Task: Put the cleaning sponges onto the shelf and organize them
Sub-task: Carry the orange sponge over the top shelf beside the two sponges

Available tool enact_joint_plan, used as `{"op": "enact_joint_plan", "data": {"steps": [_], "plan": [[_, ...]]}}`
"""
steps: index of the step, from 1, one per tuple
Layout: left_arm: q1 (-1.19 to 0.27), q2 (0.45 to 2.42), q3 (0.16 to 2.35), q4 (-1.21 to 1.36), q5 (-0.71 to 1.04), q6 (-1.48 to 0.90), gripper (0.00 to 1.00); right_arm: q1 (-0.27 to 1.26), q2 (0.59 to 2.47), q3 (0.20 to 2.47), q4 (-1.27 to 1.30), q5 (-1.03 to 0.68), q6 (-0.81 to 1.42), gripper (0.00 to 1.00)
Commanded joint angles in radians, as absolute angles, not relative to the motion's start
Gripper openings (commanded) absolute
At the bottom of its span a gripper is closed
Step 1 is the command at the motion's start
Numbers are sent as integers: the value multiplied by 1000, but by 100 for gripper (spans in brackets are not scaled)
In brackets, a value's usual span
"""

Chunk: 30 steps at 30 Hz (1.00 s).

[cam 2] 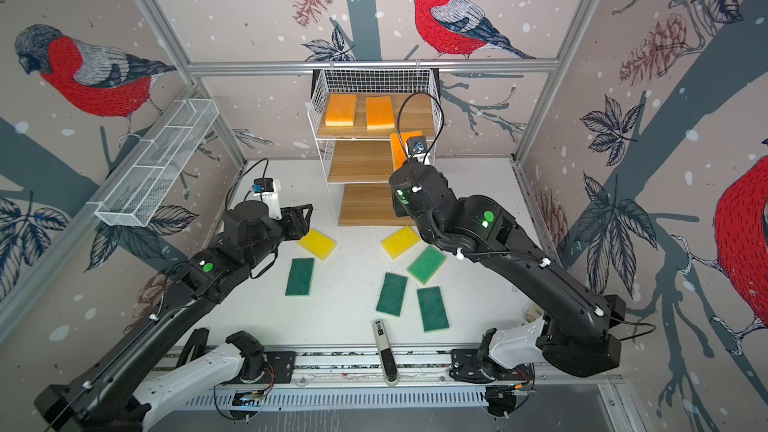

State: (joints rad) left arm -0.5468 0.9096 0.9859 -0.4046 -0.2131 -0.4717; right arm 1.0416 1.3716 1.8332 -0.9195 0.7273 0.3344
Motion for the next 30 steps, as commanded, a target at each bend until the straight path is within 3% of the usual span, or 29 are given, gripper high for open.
{"op": "enact_joint_plan", "data": {"steps": [1, 9, 30], "plan": [[-546, 912, 988, -373, -226, -458, 62, 1003, 1399, 1878, -851, 729, 229, 60], [-545, 928, 991, -349, -221, -453, 62, 889, 1436, 1919, -709, 609, 115, 60], [-534, 927, 992, -318, -241, -445, 63, 761, 1639, 2109, -642, 527, 4, 60]]}}
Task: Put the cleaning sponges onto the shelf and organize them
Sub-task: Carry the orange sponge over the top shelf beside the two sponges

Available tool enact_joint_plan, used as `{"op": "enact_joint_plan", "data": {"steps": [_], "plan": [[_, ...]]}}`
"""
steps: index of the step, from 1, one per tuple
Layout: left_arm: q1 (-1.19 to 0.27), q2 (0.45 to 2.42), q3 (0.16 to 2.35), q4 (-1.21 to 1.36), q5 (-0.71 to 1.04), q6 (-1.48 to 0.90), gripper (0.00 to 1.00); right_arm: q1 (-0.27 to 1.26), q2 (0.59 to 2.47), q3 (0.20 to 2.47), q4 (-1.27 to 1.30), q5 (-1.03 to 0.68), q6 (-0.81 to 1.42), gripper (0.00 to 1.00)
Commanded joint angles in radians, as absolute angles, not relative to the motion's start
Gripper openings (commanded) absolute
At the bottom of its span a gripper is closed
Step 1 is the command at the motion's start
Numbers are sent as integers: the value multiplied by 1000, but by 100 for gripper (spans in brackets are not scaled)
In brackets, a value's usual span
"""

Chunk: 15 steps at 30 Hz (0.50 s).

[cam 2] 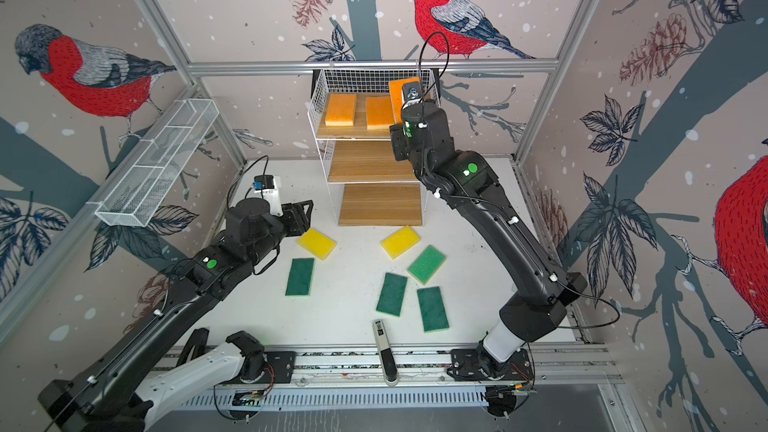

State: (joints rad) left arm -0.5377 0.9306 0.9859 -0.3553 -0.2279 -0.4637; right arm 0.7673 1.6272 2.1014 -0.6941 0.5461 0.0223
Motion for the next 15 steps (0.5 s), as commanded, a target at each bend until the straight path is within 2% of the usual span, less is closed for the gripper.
{"op": "enact_joint_plan", "data": {"steps": [1, 15], "plan": [[-534, 927, 988, -318, -243, -445, 63, 756, 1646, 2111, -637, 526, 6, 60], [-515, 939, 966, -290, -225, -444, 63, 704, 1689, 2112, -606, 501, 60, 61]]}}
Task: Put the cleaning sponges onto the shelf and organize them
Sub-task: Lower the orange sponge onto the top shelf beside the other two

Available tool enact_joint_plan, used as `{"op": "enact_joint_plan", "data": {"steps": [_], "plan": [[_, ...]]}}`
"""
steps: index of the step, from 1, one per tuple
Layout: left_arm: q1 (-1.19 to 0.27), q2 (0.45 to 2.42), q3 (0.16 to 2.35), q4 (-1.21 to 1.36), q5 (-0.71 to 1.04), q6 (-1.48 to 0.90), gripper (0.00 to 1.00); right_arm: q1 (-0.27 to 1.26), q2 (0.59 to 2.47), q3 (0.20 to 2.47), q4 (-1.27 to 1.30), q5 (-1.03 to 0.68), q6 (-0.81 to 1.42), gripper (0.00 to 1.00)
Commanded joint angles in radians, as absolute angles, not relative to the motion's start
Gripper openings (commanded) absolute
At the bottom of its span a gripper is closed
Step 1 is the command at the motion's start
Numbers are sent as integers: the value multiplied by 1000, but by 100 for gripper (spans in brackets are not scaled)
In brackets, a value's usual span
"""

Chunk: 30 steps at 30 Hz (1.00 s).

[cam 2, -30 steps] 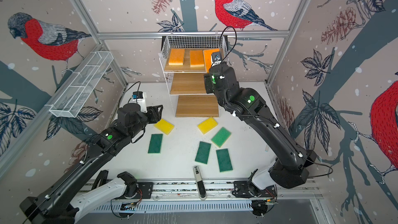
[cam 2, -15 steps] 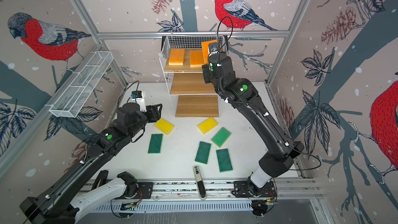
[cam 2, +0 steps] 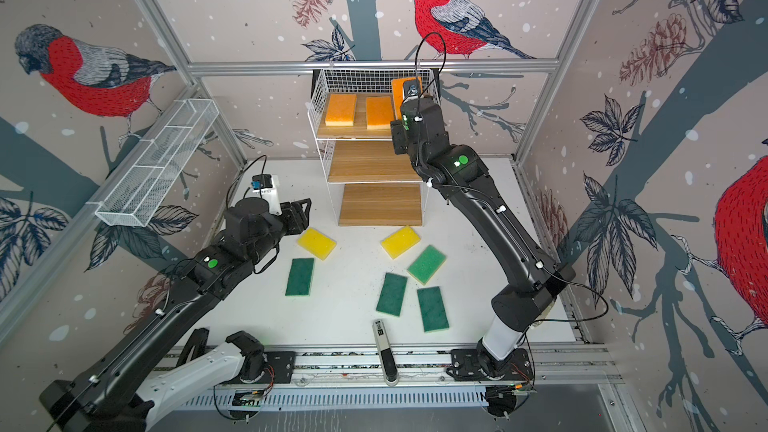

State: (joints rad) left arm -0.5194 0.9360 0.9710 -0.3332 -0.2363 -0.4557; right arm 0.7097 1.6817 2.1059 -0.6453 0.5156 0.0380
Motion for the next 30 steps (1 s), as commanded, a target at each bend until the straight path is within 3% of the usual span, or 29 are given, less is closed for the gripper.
{"op": "enact_joint_plan", "data": {"steps": [1, 30], "plan": [[-511, 940, 966, -288, -222, -445, 63, 702, 1693, 2113, -606, 496, 52, 61], [-485, 960, 954, -263, -194, -451, 63, 646, 1778, 2164, -642, 495, 122, 67]]}}
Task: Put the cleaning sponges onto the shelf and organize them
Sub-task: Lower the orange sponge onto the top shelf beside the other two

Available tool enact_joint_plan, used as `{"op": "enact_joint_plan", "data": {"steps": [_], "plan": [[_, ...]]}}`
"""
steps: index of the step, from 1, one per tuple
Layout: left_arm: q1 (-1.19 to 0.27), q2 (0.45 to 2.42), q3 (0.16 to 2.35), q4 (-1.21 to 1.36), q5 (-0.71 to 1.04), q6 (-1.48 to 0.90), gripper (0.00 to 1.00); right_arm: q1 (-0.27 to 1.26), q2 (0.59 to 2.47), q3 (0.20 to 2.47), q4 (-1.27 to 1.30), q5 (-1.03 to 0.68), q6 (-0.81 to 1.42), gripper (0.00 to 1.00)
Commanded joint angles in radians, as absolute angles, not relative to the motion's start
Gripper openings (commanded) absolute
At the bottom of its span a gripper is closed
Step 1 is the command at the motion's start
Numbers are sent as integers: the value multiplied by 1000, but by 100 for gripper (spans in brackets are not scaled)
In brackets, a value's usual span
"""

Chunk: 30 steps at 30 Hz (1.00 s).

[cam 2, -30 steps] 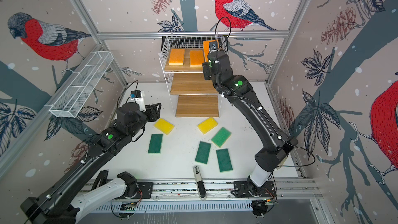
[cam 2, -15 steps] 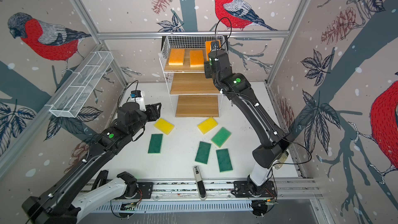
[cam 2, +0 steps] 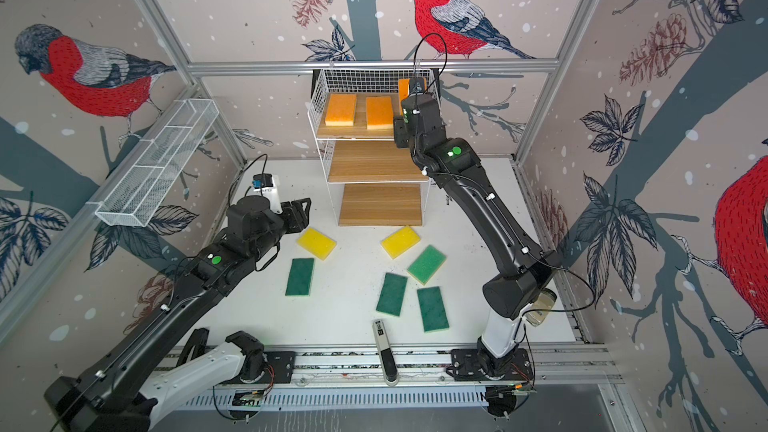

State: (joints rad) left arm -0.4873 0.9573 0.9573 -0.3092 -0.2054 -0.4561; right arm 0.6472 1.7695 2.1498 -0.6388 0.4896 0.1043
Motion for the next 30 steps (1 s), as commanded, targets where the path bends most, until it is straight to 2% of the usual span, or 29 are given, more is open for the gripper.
{"op": "enact_joint_plan", "data": {"steps": [1, 30], "plan": [[-483, 962, 953, -261, -193, -453, 63, 647, 1780, 2167, -645, 493, 122, 67], [-472, 966, 932, -258, -174, -467, 63, 650, 1746, 2176, -652, 544, 162, 78]]}}
